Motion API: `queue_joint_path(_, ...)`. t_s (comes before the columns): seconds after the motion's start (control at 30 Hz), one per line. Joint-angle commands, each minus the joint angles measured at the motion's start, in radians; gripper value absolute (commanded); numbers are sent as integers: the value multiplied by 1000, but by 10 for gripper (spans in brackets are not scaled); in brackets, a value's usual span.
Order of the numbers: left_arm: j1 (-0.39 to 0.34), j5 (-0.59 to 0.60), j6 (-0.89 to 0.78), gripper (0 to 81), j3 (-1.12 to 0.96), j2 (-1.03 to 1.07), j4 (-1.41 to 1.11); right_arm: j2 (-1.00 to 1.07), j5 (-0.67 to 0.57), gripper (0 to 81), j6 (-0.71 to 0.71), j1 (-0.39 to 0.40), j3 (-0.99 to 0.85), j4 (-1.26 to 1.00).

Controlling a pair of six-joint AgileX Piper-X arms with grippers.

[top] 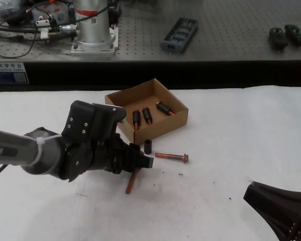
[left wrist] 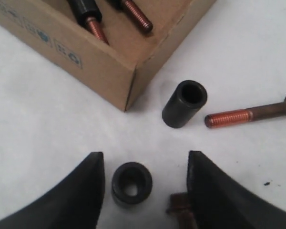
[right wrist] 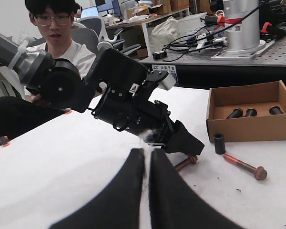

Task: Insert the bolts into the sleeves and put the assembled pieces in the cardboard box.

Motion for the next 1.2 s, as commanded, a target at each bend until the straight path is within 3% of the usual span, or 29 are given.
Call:
queue_joint_path(0.0,2,0,7,366,-17,3,33,-4,9,55,2,2,-8,-17)
queue_joint_path(0.07,2,0,7,286,-17,3,46,-4,9,55,2,2,-8,-17)
queue_joint_path(0.2,3,0,7,18,-17,3,52,-4,7,55,2,2,-8,-17)
queue_joint_path(0.23,3,0,14,1,-17,3,52,-4,6,55,2,2,-8,-17)
queue_joint_path(0.53,3,1,137,6,-17,-31,112,-4,7,55,2,2,-8,17)
queue_joint_path(0.73,3,-117,255,6,-17,-165,228,-4,10,55,2,2,-8,20)
queue_joint_path(0.9,3,-118,272,6,-17,-306,321,-4,10,55,2,2,-8,20)
queue_joint_path(1.17,3,-112,390,6,-64,-367,675,-4,10,55,2,2,-8,20)
